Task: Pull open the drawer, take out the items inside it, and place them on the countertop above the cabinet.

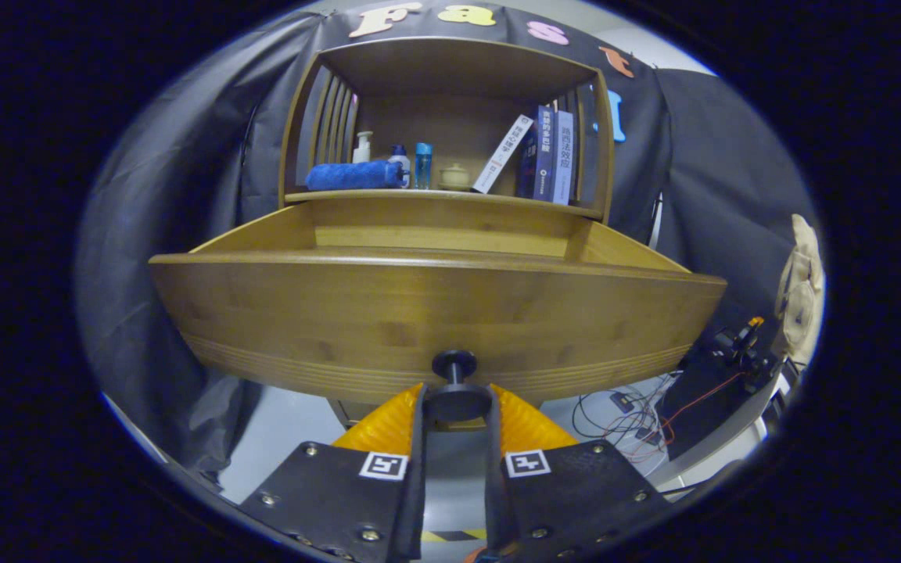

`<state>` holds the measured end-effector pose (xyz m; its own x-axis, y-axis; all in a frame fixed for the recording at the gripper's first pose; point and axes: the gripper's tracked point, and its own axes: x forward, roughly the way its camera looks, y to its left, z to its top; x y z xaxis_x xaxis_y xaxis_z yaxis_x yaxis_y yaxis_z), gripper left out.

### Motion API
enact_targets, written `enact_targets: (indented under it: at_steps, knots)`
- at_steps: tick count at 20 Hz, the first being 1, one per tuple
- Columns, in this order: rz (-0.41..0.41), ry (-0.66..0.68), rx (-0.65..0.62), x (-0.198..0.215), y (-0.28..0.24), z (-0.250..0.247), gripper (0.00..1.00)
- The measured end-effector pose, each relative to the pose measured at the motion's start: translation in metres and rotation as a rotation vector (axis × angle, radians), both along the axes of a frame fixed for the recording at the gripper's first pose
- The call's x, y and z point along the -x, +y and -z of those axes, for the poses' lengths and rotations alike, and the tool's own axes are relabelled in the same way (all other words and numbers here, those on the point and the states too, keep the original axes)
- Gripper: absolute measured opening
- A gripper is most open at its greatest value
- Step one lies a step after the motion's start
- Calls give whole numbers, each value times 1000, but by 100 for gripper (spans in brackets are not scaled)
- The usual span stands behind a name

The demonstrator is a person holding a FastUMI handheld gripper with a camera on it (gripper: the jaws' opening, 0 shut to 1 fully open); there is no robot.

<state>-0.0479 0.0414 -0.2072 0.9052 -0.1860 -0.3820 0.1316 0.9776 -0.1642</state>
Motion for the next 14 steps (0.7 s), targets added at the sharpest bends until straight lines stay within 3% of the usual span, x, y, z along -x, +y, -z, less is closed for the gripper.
enact_targets:
  at_steps: [4,6,10,14]
  knots:
    - [-21,9,-6,1,1,1,32]
    - [-25,17,-6,1,-3,0,44]
    - [-30,-21,-4,12,2,-26,100]
    - [-47,-74,20,15,16,-74,99]
